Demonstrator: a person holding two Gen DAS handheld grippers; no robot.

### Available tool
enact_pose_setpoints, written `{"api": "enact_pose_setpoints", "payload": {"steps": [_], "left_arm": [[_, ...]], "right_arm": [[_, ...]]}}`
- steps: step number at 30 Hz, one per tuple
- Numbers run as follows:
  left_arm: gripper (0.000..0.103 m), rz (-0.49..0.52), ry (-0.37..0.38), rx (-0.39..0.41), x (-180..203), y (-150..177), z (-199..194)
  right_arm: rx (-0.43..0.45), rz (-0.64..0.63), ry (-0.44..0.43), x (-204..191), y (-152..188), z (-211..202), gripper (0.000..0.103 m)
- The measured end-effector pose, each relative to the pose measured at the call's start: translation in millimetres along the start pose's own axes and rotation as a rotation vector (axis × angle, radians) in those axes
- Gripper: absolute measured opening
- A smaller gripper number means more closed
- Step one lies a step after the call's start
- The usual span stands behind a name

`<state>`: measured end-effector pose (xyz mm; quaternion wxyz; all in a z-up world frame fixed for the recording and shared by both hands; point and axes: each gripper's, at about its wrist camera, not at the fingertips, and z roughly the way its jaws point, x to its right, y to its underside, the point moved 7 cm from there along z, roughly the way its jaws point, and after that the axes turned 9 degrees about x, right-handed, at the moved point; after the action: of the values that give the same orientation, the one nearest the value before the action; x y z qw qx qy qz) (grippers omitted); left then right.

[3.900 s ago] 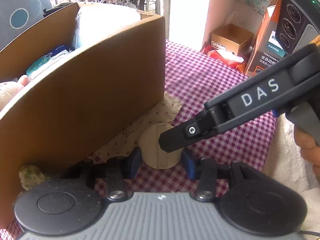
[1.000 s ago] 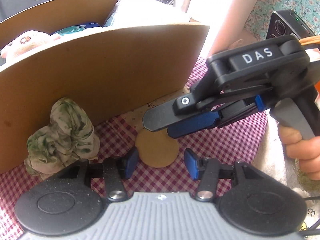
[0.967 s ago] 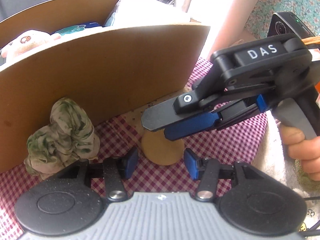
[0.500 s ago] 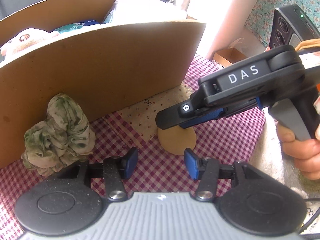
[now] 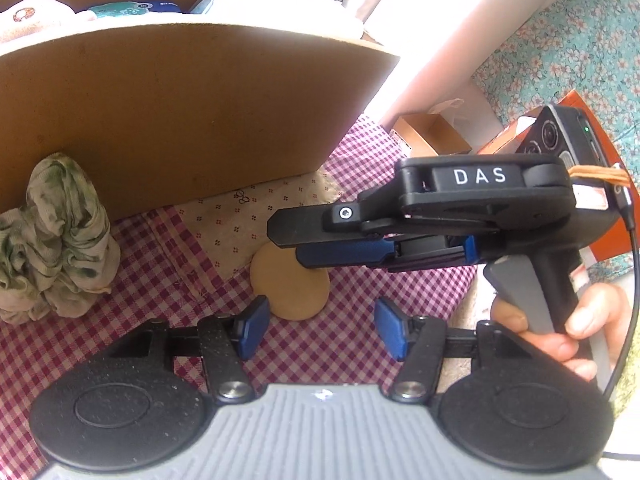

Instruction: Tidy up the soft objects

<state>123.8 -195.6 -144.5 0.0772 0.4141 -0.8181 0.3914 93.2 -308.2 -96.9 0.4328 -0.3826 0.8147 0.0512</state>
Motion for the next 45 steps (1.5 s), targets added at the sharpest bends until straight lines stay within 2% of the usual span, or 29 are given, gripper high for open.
{"api": "enact_pose_setpoints", "payload": {"steps": [6, 7, 8, 9, 12, 14, 17, 20, 23, 24, 28, 29, 31, 36, 37, 41, 43, 45], "left_arm": [[0.058, -0.143, 0.041, 0.033, -10, -4, -2], [0.056, -0.162, 0.048, 0.046, -11, -4, -3], [0.048, -0.170, 0.052, 0.056, -11, -5, -4], [0.044, -0.176, 0.054, 0.073, -12, -6, -4], [0.041, -0.182, 0.080, 0.090, -9, -10, -4], [0.032, -0.166, 0.055, 0.082, -8, -13, 2], [0.027, -0.128, 0.005, 0.063, -6, -13, 11], [0.022, -0.083, -0.023, 0.054, -2, -14, 14], [0.023, -0.050, -0.050, 0.046, 1, -15, 15], [0.023, -0.042, -0.055, 0.043, 2, -16, 15], [0.049, 0.041, -0.128, 0.057, 7, -18, 7], [0.051, 0.081, -0.152, 0.057, 8, -18, 6], [0.051, 0.146, -0.185, 0.049, 10, -15, 5], [0.051, 0.281, -0.229, 0.024, 20, -7, 15], [0.051, 0.298, -0.227, 0.022, 23, -5, 17], [0.056, 0.351, -0.196, 0.008, 34, 1, 24], [0.057, 0.379, -0.193, 0.011, 39, 3, 27], [0.057, 0.404, -0.194, 0.013, 43, 4, 31]], "right_arm": [[-0.002, 0.107, -0.073, 31, -1, -9, 0.034], [-0.003, 0.137, -0.091, 36, -2, -10, 0.033], [-0.004, 0.158, -0.104, 40, -2, -11, 0.033], [-0.007, 0.187, -0.123, 46, -2, -12, 0.031], [-0.012, 0.202, -0.130, 56, -3, -16, 0.023], [-0.015, 0.207, -0.135, 60, -1, -19, 0.021], [-0.017, 0.215, -0.140, 64, 2, -21, 0.019], [-0.019, 0.227, -0.147, 68, 3, -22, 0.015], [-0.022, 0.239, -0.151, 71, 3, -23, 0.013], [-0.024, 0.238, -0.147, 71, 2, -24, 0.013], [-0.014, 0.178, -0.103, 64, 0, -22, 0.022], [-0.005, 0.151, -0.089, 60, 0, -27, 0.024], [0.013, 0.085, -0.055, 54, -2, -31, 0.035], [0.033, -0.130, 0.067, 30, 5, -37, 0.044], [0.042, -0.175, 0.079, 23, 6, -39, 0.051], [0.074, -0.183, 0.033, 9, 1, -49, 0.059], [0.095, -0.172, 0.066, 13, -5, -56, 0.060], [0.112, -0.186, 0.138, 19, -8, -57, 0.061]]}}
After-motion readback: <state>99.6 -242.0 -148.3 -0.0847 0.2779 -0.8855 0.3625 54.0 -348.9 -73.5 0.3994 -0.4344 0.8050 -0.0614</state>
